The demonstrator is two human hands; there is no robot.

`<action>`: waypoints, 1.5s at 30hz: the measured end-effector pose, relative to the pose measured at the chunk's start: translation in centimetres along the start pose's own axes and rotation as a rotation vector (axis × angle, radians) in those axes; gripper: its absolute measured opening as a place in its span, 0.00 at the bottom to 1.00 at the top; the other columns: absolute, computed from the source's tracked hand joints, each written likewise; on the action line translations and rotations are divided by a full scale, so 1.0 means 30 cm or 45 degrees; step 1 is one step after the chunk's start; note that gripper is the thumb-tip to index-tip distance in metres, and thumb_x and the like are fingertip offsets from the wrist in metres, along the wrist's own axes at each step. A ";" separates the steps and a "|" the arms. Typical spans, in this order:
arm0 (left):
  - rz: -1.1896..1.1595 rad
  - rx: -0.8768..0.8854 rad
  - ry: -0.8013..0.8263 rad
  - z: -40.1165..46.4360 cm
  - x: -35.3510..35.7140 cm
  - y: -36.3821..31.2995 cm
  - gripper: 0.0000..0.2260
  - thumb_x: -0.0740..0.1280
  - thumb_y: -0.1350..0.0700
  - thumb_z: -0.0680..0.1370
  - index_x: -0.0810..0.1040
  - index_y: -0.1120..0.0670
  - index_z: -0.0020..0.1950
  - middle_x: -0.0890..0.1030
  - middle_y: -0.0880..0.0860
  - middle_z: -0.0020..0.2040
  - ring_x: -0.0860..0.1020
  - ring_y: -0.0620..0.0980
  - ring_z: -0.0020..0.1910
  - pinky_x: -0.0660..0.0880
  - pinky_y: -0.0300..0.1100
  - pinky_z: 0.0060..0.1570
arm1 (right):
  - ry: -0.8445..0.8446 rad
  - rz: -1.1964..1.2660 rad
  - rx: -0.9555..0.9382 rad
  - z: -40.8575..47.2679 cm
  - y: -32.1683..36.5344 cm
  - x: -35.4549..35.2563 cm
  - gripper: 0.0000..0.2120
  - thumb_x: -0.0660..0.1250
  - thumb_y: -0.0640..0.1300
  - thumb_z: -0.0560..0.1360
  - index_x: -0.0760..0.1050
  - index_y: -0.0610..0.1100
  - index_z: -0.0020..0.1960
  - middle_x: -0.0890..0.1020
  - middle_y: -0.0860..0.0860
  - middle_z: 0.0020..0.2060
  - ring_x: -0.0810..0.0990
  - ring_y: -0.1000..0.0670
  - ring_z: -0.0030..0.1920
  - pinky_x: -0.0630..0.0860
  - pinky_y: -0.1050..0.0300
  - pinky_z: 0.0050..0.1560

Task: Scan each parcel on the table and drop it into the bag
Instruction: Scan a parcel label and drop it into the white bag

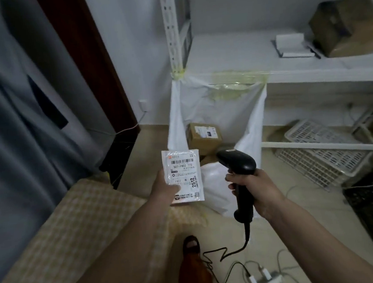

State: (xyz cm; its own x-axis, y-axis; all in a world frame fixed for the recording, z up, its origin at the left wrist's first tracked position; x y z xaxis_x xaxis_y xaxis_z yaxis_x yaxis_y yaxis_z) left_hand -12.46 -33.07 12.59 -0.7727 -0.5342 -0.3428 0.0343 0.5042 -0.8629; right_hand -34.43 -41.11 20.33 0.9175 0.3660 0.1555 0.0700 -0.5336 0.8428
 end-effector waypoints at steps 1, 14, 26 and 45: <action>-0.003 -0.012 0.020 0.034 0.038 -0.022 0.27 0.68 0.72 0.71 0.69 0.56 0.67 0.79 0.54 0.60 0.78 0.53 0.57 0.76 0.48 0.57 | -0.031 0.006 0.000 0.027 0.012 -0.024 0.13 0.72 0.32 0.69 0.77 0.34 0.53 0.79 0.43 0.38 0.77 0.47 0.37 0.74 0.53 0.42; 0.260 -0.244 0.134 0.709 0.292 -0.181 0.14 0.67 0.66 0.75 0.71 0.57 0.59 0.76 0.57 0.61 0.77 0.53 0.53 0.72 0.40 0.43 | -0.230 -0.019 0.120 0.588 0.200 0.004 0.08 0.70 0.31 0.70 0.78 0.34 0.50 0.79 0.43 0.36 0.76 0.47 0.37 0.73 0.55 0.41; 0.263 -0.215 0.263 1.278 0.479 -0.180 0.28 0.64 0.70 0.76 0.65 0.57 0.74 0.73 0.57 0.68 0.74 0.57 0.64 0.77 0.50 0.60 | -0.155 -0.185 0.213 1.035 0.243 0.087 0.09 0.70 0.34 0.71 0.78 0.43 0.50 0.81 0.42 0.42 0.79 0.46 0.43 0.77 0.52 0.48; 0.822 -0.019 0.330 1.114 0.373 -0.218 0.15 0.63 0.60 0.77 0.76 0.57 0.63 0.78 0.55 0.61 0.76 0.56 0.60 0.71 0.40 0.52 | 0.000 -0.239 0.212 0.982 0.243 0.143 0.09 0.70 0.33 0.71 0.77 0.45 0.48 0.80 0.42 0.40 0.78 0.44 0.43 0.76 0.48 0.50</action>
State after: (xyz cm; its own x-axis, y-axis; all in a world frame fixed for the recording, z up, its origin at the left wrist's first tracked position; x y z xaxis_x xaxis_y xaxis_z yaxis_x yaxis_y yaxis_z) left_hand -0.17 -65.02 2.00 -0.7271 0.0537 -0.6845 0.5305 0.6768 -0.5104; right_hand -18.45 -65.88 11.97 0.8826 0.4702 0.0044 0.3024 -0.5749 0.7603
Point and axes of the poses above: each hand's wrist, its own z-axis towards the middle knuckle, its own x-axis out of the palm, y = z × x, the point moved 2 cm from there along z, towards the middle knuckle
